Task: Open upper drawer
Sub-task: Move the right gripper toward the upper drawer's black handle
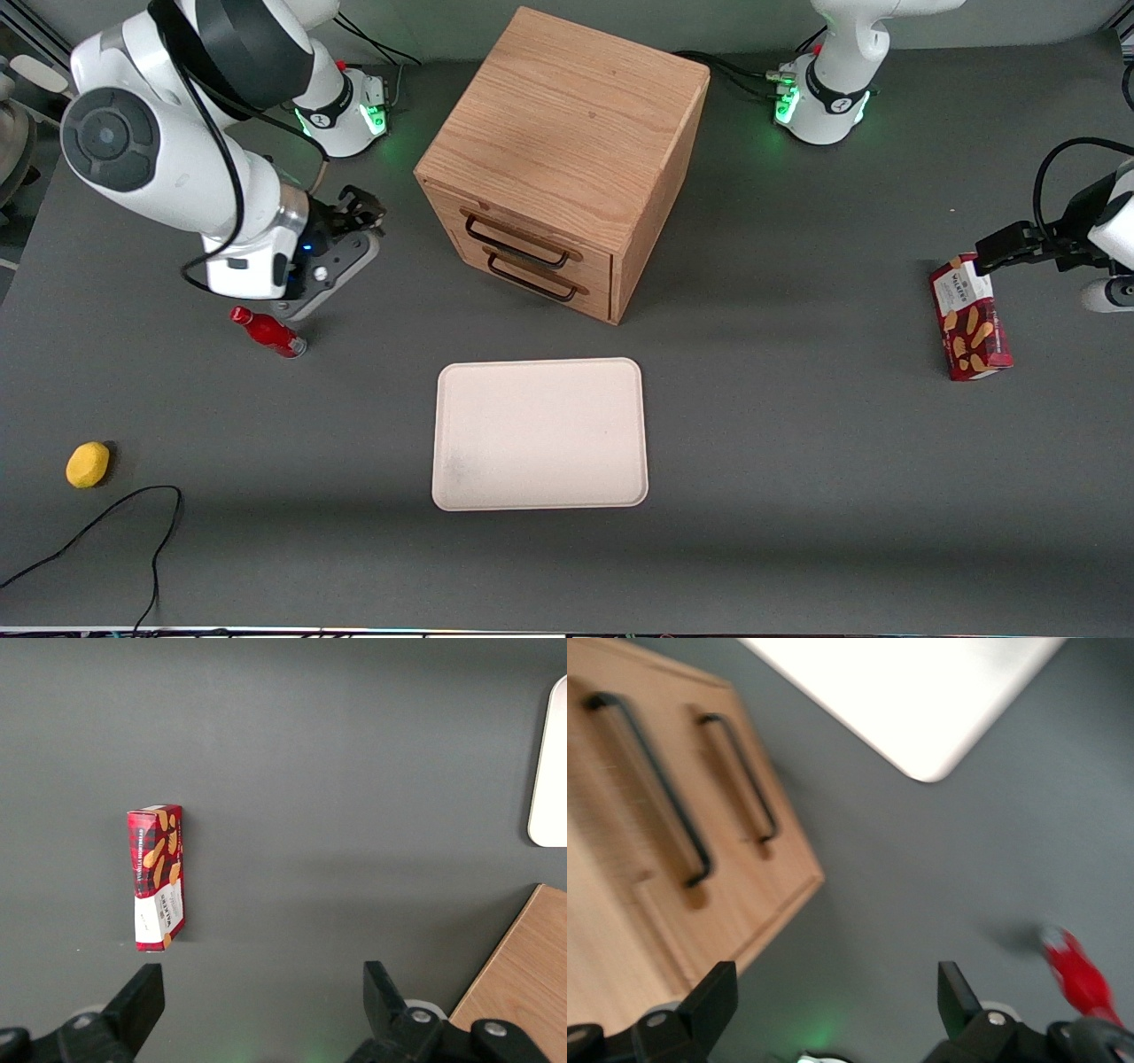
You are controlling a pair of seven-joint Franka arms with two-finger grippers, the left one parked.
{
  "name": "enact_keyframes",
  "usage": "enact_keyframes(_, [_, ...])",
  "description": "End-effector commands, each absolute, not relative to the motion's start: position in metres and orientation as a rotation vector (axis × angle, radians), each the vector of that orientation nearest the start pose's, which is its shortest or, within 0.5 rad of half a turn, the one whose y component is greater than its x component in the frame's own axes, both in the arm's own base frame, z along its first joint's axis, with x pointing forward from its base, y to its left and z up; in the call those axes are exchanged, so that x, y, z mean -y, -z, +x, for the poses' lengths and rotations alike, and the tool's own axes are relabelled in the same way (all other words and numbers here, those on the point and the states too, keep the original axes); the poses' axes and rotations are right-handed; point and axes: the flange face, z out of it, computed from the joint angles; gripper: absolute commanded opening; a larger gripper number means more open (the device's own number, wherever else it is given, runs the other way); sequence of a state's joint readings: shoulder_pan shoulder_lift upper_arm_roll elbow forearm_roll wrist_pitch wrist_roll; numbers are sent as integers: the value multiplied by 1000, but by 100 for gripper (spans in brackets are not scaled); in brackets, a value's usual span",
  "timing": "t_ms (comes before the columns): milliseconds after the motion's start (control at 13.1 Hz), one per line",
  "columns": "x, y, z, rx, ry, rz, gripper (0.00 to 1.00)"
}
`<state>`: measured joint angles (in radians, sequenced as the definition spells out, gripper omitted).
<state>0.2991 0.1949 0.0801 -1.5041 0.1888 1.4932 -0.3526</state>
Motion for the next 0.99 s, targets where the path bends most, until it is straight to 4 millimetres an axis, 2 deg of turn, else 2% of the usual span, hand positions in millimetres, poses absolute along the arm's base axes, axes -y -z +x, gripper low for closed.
enact_keyframes(0, [-246, -528, 558, 1162, -287, -2545, 100])
enact_keyframes(76, [-249, -518, 560, 1160, -310, -2533, 100])
enact_keyframes(229, [-268, -502, 559, 1179, -337, -2499, 100])
enact_keyframes(534, [-281, -466, 571, 1144, -348, -2470, 100])
enact_keyframes(915, [-321, -441, 567, 1211, -300, -2384, 100])
